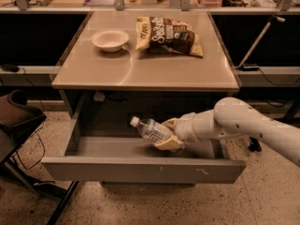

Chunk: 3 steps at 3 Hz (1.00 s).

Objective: Place blue plastic bottle into top drawer

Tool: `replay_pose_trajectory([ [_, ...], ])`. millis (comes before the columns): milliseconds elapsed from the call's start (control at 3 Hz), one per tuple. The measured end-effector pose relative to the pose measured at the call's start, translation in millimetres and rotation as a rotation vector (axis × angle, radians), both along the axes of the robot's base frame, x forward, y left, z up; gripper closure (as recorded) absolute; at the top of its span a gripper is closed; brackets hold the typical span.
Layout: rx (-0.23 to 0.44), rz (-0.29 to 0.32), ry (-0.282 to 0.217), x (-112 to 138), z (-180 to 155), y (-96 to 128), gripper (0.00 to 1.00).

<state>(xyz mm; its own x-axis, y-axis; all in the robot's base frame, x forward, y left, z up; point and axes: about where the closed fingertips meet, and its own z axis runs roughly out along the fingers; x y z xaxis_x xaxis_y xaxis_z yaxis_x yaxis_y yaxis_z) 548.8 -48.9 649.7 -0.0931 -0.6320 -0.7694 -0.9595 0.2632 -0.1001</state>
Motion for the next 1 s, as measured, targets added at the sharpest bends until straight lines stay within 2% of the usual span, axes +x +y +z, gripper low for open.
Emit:
replay_pose_trajectory([
  [333, 0.02, -0.019, 0.012, -2.5, -18.3, -12.0, 1.0],
  [667, 0.021, -0.019, 0.013, -2.7, -19.1, -12.3, 0.81],
  [1000, 0.021, -0.019, 0.013, -2.8, -19.1, -12.3, 0.58],
])
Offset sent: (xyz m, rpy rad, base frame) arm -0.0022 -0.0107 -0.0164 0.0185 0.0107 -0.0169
